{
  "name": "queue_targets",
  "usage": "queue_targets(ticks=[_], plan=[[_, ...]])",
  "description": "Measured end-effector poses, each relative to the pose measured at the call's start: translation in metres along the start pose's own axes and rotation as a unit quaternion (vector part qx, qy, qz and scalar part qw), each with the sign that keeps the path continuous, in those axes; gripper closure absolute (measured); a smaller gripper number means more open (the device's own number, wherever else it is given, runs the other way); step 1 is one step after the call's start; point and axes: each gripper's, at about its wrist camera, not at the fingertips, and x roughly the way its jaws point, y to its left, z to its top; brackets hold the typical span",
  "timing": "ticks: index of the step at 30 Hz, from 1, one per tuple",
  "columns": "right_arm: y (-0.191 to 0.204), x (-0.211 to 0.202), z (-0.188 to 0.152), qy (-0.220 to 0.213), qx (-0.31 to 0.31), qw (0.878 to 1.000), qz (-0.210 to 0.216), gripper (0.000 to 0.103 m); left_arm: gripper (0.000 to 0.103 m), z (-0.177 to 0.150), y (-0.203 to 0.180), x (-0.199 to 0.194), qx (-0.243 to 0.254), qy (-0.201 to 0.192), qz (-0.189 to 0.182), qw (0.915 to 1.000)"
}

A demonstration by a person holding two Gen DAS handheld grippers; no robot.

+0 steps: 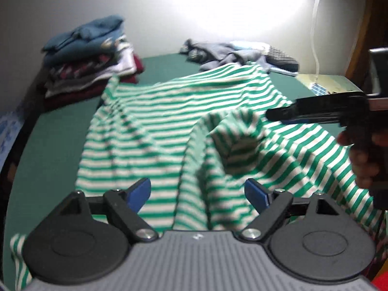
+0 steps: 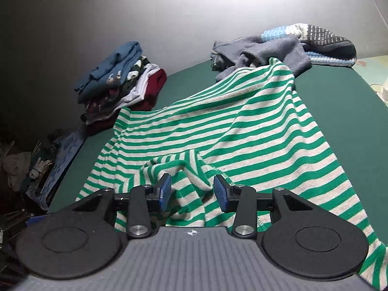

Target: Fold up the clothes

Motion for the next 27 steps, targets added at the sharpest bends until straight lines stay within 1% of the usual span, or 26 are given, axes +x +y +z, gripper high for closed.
queue_targets(ticks=[2,3,4,5,6,7,8,9,10,11,12,13,15,17,19,22,23,24,27], plan=[[-0.003,0.0,-0.001,-0.02,0.014,0.999,-0.042,0.061,0.023,0.012,-0.015,0.012,0.046,-0.014,-0.006,0.9988],[-0.006,0.001,-0.001,-0.017,0.015,0.998,-0.057,0.061,0.023,0.017,-0.021,0.019,0.061,-0.018,-0.014,0.9979],[-0.01,0.001,-0.001,-0.013,0.017,0.997,-0.071,0.061,0.021,0.022,-0.026,0.026,0.075,-0.022,-0.022,0.9967],[-0.011,-0.001,0.0,-0.013,0.012,0.997,-0.076,0.061,0.02,0.026,-0.029,0.036,0.088,-0.022,-0.023,0.9956],[-0.013,-0.004,0.0,-0.014,0.008,0.997,-0.081,0.061,0.02,0.029,-0.032,0.046,0.098,-0.021,-0.016,0.9948],[-0.015,-0.006,0.001,-0.015,0.003,0.996,-0.085,0.061,0.02,0.031,-0.033,0.055,0.105,-0.021,-0.008,0.9942],[-0.013,-0.011,0.001,-0.021,-0.008,0.996,-0.087,0.061,0.021,0.034,-0.032,0.063,0.106,-0.017,-0.01,0.9942],[-0.01,-0.017,0.001,-0.03,-0.028,0.995,-0.089,0.061,0.026,0.037,-0.031,0.07,0.105,-0.011,-0.013,0.9943],[-0.006,-0.021,0.001,-0.034,-0.05,0.994,-0.095,0.061,0.038,0.041,-0.029,0.078,0.105,-0.005,-0.016,0.9943],[-0.003,-0.026,0.001,-0.039,-0.074,0.991,-0.1,0.061,0.048,0.042,-0.029,0.083,0.104,0.003,-0.025,0.9942],[0.0,-0.028,0.001,-0.04,-0.096,0.988,-0.111,0.061,0.072,0.044,-0.029,0.087,0.104,0.012,-0.035,0.9939],[0.001,-0.031,0.0,-0.039,-0.116,0.985,-0.125,0.061,0.091,0.045,-0.029,0.09,0.101,0.015,-0.04,0.994],[0.0,-0.036,0.001,-0.038,-0.146,0.978,-0.146,0.062,0.095,0.046,-0.028,0.091,0.089,0.015,-0.045,0.9949],[-0.006,-0.046,0.004,-0.047,-0.16,0.973,-0.162,0.062,0.096,0.052,-0.02,0.078,0.056,-0.004,-0.053,0.997],[-0.015,-0.055,0.009,-0.051,-0.145,0.974,-0.168,0.062,0.096,0.059,-0.008,0.063,0.02,-0.024,-0.068,0.9972],[-0.026,-0.065,0.014,-0.052,-0.11,0.982,-0.147,0.062,0.096,0.07,0.013,0.036,-0.038,-0.055,-0.102,0.9925],[-0.027,-0.063,0.014,-0.046,-0.102,0.984,-0.14,0.062,0.096,0.073,0.019,0.029,-0.052,-0.061,-0.112,0.9905],[-0.028,-0.062,0.014,-0.04,-0.093,0.986,-0.133,0.062,0.096,0.074,0.024,0.024,-0.062,-0.066,-0.122,0.9884],[-0.022,-0.048,0.009,-0.018,-0.103,0.986,-0.127,0.062,0.096,0.071,0.033,0.004,-0.078,-0.08,-0.143,0.9835]])
